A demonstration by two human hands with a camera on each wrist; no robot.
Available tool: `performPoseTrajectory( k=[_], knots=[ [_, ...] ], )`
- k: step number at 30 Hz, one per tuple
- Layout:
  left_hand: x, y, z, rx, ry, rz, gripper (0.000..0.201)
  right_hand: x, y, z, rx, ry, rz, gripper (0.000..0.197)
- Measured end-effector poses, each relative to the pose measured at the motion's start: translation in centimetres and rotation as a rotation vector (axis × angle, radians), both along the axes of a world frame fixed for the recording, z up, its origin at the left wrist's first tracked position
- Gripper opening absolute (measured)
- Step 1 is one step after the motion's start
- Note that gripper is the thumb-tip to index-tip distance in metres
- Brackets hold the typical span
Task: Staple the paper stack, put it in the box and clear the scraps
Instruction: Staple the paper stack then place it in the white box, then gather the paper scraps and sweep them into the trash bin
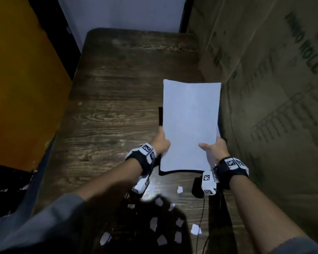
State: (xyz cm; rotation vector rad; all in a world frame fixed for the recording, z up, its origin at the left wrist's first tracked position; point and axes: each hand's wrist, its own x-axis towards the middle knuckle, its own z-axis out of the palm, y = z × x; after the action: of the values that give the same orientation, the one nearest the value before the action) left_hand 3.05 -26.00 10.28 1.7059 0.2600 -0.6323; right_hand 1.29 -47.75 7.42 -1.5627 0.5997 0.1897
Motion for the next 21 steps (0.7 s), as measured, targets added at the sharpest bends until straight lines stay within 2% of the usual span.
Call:
performPoseTrajectory(
  k=[3, 5, 7, 9, 12, 18, 21],
  knots=[
    [1.7, -4.3, -3.8, 0.200, 0.033, 0.018, 0.059, 1.6, -2.1, -1.5, -0.189, 0.082, 0.059, 0.042],
    [2.7, -6.3, -5.6, 0.261, 0.057, 0.021, 0.067, 2.9, -3.0, -2.8, -0.319, 0.119, 0.096, 0.040],
    [3.5, -7.1, -6.5, 0.355, 0.050, -0.098, 0.073, 4.4, -3.8, -4.6, -0.421, 0.170, 0.095, 0.038],
    [4.5, -7.2, -7.4, 0.408, 0.098, -0.112, 0.071, 5.4, -4.0, -5.9, -0.448, 0.241, 0.071, 0.039],
    [5.9, -7.1, -8.3, 0.426, 0.066, -0.089, 0.071, 6.5, -3.7, -6.4, -0.479, 0.297, 0.085, 0.061],
    [7.1, -7.1, -8.2, 0.505, 0.075, -0.120, 0.062, 7.6, -3.2, -6.5, -0.651, 0.315, 0.137, 0.045],
    [7.2, -7.3, -7.7, 0.531, 0.072, -0.132, 0.068, 7.7, -3.1, -6.7, -0.737, 0.347, 0.201, 0.043]
  ],
)
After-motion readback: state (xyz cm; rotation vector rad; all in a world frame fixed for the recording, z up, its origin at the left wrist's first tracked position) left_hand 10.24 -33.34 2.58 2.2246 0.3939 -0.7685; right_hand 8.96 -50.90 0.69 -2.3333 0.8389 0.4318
